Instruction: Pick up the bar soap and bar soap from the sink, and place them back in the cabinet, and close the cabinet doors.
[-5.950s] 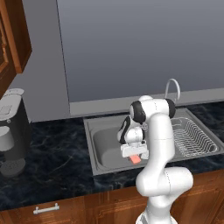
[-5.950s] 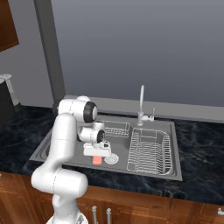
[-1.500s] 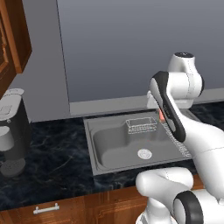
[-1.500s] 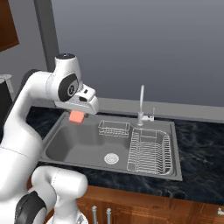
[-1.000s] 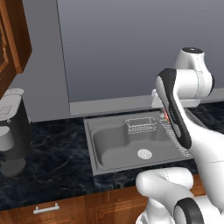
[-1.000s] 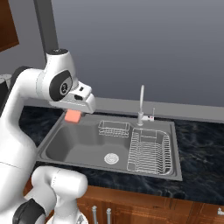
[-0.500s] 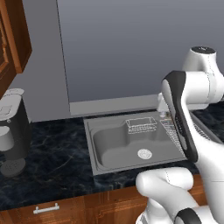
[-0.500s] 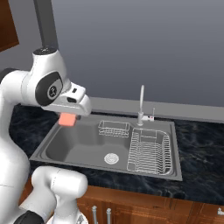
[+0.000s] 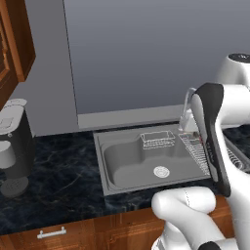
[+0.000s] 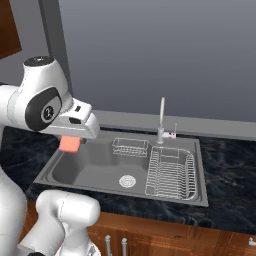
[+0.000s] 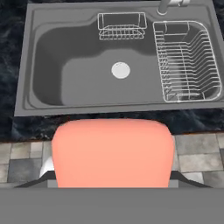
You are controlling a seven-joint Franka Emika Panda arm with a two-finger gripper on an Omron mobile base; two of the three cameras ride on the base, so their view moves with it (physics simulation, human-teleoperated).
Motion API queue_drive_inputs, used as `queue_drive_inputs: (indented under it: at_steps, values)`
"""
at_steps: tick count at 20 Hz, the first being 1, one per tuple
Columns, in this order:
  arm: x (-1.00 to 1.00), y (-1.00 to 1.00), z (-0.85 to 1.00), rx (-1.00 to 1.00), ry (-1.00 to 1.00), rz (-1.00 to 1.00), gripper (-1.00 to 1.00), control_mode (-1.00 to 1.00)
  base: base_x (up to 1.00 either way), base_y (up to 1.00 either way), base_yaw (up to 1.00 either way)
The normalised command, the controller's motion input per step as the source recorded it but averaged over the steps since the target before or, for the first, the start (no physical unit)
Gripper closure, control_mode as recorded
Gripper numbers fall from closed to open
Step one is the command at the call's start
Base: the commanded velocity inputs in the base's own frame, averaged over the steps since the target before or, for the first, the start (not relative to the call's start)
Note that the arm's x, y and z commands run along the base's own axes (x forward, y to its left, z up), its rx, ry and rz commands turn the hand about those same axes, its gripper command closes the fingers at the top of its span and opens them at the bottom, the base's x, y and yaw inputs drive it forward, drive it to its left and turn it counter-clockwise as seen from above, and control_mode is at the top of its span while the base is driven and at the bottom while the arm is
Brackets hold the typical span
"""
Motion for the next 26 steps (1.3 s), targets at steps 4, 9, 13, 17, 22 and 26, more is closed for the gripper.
queue_drive_inputs:
  at_steps: [4, 9, 13, 17, 22, 26]
  values:
    - [-0.3, 0.0, 0.12, 0.0, 0.0, 0.03, 1.0, 1.0, -0.11, 0.0, 0.01]
    - [0.0, 0.0, 0.0, 0.0, 0.0, 0.0, 1.0, 1.0, -0.65, 0.0, 0.01]
    - [0.0, 0.0, 0.0, 0.0, 0.0, 0.0, 1.0, 1.0, -0.86, 0.0, 0.0]
    - [0.0, 0.0, 0.0, 0.0, 0.0, 0.0, 1.0, 1.0, -0.62, 0.17, 0.0]
    - [0.0, 0.0, 0.0, 0.0, 0.0, 0.0, 1.0, 1.0, -0.34, 0.63, 0.0]
    - [0.0, 0.0, 0.0, 0.0, 0.0, 0.0, 1.0, 1.0, -0.14, 0.92, 0.0]
